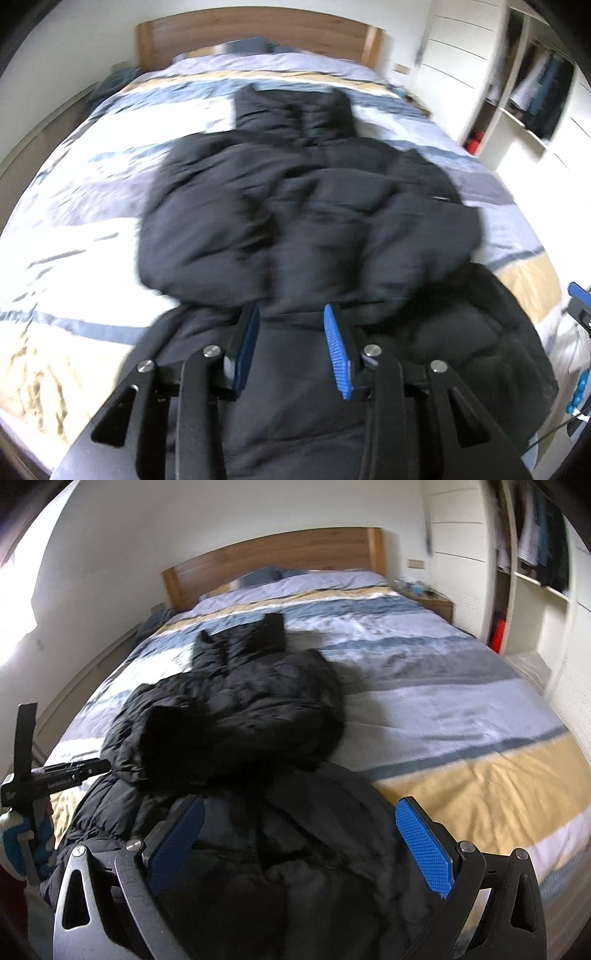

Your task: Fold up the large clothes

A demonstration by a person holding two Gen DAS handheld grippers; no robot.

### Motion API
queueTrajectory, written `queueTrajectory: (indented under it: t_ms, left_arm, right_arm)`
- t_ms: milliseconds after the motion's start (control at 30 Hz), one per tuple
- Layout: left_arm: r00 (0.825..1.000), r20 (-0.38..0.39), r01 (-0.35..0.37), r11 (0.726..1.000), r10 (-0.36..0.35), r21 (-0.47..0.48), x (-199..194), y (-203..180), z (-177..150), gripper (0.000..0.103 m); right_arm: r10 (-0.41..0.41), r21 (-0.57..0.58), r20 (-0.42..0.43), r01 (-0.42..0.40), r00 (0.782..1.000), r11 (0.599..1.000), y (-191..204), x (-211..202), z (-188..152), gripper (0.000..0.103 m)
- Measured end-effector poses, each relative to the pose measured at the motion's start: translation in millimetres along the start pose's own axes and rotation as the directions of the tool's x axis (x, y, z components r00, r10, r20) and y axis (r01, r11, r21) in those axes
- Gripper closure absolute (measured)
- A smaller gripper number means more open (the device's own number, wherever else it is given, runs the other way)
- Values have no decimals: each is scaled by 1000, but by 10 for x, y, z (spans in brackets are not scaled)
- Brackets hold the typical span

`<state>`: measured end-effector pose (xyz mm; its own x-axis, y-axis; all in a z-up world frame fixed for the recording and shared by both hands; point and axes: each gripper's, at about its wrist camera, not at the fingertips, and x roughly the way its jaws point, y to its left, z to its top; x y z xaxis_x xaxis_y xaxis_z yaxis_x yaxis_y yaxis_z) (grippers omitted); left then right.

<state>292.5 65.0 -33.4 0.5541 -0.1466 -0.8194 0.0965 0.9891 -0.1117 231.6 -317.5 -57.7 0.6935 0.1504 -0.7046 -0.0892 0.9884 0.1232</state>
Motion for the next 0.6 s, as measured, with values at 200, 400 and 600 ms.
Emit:
queueTrajectory:
  t_ms: [200,400,600]
  left_arm:
    - [995,-8,-98,994,97,-49,-14,622,35,68]
    - [989,16,-144,986,146,-78,31,875,197,68]
    - [988,27,-152,987,154,-60,287,781,339,59]
  right_arm:
    - [140,-131,-12,-140,990,981,756,310,343,2]
    - [223,-260,-25,-222,975,940,1488,721,658,2]
    - [215,-298,-91,-233,972,926,1754,1256,659,5]
